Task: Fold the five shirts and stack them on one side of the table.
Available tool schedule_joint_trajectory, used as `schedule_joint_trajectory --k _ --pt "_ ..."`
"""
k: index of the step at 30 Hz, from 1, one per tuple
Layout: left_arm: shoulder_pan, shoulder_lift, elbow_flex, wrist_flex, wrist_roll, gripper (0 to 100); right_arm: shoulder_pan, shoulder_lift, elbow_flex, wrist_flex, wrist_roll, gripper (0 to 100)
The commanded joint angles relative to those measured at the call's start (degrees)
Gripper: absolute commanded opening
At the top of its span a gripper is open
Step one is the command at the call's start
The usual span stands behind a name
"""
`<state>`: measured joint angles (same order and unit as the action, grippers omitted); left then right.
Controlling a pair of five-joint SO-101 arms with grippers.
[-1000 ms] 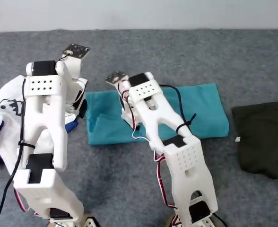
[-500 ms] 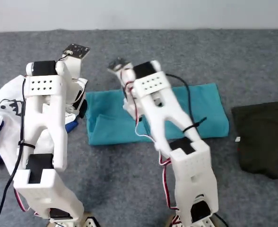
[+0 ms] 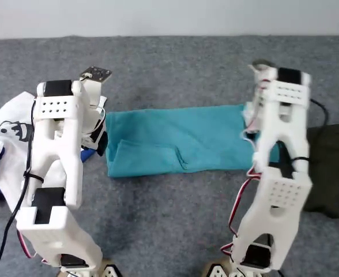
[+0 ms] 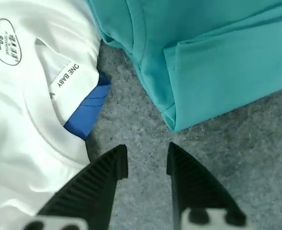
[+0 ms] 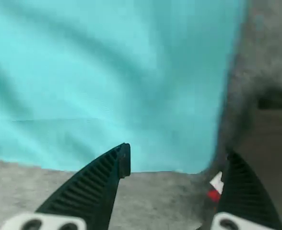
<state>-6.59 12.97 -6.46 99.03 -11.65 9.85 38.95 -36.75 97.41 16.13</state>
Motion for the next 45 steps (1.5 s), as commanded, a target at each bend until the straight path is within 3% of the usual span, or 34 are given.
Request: schedule_joint_trajectory --k 1,8,20,23,28,32,45 --pt "0.53 -0.26 -0.22 -0.35 0.09 14 2.59 2.07 -2.46 -2.95 -0.35 29.9" --pt "0.53 -0.26 -0.22 -0.26 0.09 14 2.42 6.99 -2.46 -7.87 -0.35 29.9" --pt "0.53 -0.26 -0.13 -0.26 0.09 14 -0.4 13.67 -2.46 -7.52 -0.35 29.7" --pt "0.53 -0.26 -0.13 -0.26 0.09 14 -1.1 13.58 -2.46 -7.16 -0.35 23.3" --pt "0.53 -0.26 -0.13 -0.26 0.09 14 -1.36 13.76 -2.46 -7.08 -0.7 0.9" --pt "0.53 -0.26 -0.13 -0.26 0.09 14 -1.27 13.93 -2.46 -7.08 -0.62 4.0" --pt "0.53 -0.26 -0.13 -0.18 0.09 14 -2.51 5.23 -2.46 -3.82 -0.62 0.9"
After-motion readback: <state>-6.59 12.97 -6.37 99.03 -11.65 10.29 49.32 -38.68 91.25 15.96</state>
